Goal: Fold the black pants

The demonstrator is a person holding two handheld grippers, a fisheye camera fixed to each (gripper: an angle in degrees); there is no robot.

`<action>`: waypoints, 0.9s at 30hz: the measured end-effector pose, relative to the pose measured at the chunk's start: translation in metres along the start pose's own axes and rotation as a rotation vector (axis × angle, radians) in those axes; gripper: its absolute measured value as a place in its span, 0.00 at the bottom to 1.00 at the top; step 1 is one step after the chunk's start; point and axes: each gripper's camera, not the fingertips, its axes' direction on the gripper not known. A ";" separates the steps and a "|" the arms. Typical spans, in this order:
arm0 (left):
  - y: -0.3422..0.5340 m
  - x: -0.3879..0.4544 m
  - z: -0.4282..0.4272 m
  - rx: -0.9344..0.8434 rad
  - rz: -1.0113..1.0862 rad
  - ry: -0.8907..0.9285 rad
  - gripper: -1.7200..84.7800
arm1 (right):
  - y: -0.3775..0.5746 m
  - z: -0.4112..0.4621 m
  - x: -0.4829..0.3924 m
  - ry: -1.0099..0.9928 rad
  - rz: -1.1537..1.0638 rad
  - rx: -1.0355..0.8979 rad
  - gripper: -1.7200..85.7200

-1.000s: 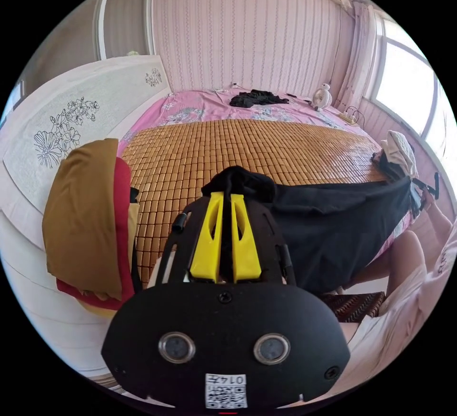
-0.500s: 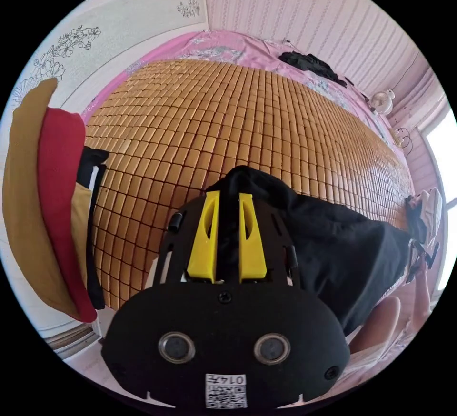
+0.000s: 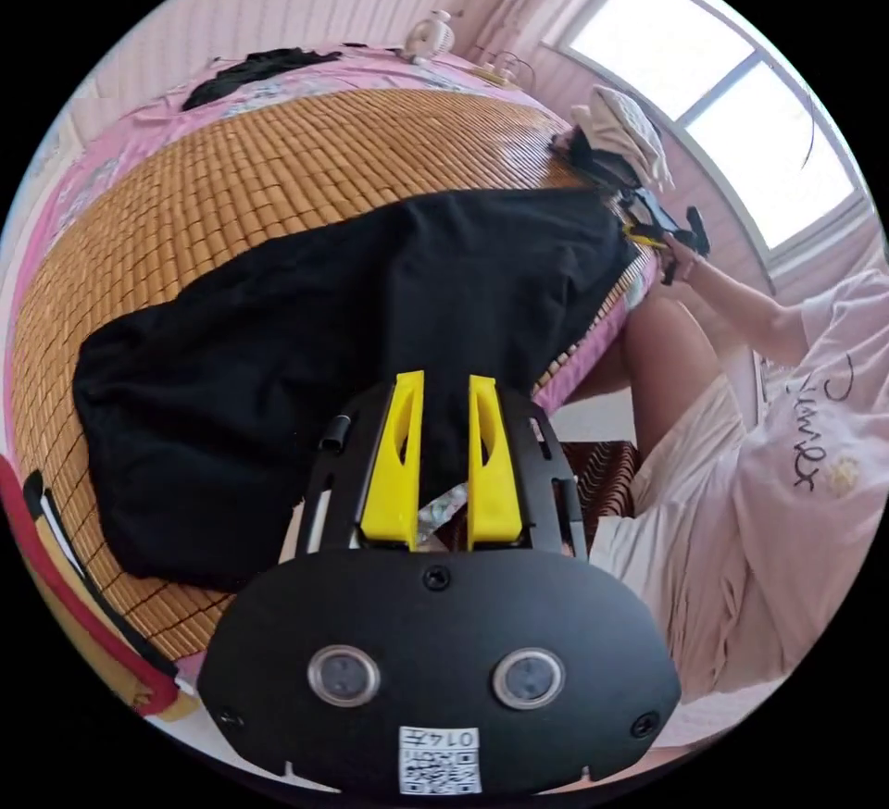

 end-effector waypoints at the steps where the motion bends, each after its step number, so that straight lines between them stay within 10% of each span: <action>1: -0.008 0.008 0.007 -0.019 0.029 -0.006 0.11 | -0.003 -0.009 -0.007 0.011 -0.035 0.022 0.04; 8: -0.072 0.077 0.032 -0.003 0.203 -0.016 0.12 | 0.010 -0.107 -0.012 -0.022 0.020 0.210 0.04; 27: -0.183 0.143 0.110 -0.161 0.287 -0.101 0.07 | 0.033 -0.040 0.043 -0.053 0.073 0.107 0.04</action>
